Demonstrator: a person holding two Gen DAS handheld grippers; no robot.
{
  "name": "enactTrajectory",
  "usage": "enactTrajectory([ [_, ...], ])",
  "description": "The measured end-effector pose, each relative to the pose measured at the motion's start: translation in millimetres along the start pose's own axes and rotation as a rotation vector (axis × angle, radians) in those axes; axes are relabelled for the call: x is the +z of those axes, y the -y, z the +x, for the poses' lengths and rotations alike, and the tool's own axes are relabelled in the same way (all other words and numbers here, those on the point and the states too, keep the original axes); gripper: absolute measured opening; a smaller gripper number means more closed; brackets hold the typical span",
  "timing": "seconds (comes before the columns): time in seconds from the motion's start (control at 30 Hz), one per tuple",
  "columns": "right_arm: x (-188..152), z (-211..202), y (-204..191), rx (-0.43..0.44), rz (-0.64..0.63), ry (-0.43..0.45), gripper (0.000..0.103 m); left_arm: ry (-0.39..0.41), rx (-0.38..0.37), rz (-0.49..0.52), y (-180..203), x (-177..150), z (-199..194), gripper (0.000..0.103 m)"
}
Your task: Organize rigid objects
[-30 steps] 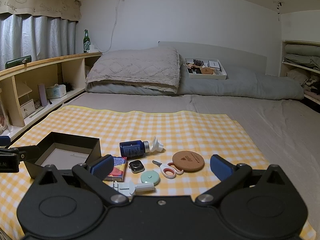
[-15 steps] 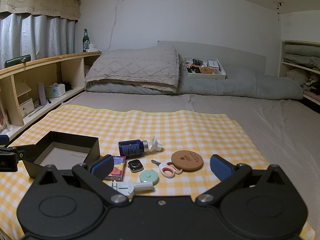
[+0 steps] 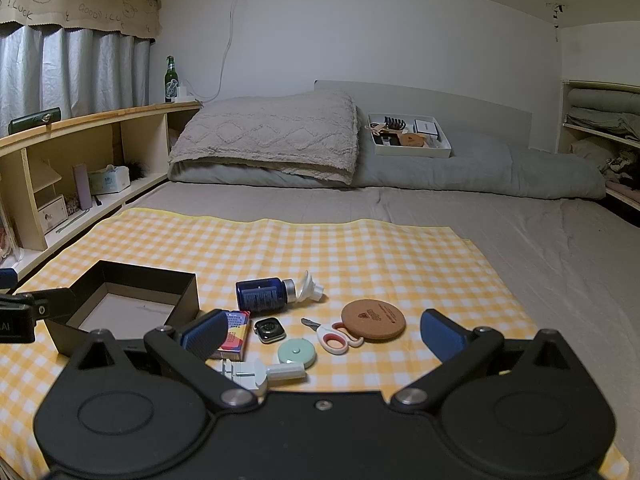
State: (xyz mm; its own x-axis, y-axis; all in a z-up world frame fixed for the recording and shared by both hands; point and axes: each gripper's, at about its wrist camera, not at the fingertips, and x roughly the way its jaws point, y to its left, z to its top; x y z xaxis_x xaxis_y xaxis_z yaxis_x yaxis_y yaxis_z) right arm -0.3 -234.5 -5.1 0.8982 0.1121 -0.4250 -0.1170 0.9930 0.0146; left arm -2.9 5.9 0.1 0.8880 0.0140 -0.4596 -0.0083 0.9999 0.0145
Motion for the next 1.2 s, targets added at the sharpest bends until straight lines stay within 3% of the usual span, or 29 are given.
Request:
enactTrajectory([
  [1.2, 0.1, 1.3, -0.5, -0.001, -0.004, 0.0, 0.103, 0.006, 0.002, 0.007, -11.2, 3.6, -7.3, 0.103],
])
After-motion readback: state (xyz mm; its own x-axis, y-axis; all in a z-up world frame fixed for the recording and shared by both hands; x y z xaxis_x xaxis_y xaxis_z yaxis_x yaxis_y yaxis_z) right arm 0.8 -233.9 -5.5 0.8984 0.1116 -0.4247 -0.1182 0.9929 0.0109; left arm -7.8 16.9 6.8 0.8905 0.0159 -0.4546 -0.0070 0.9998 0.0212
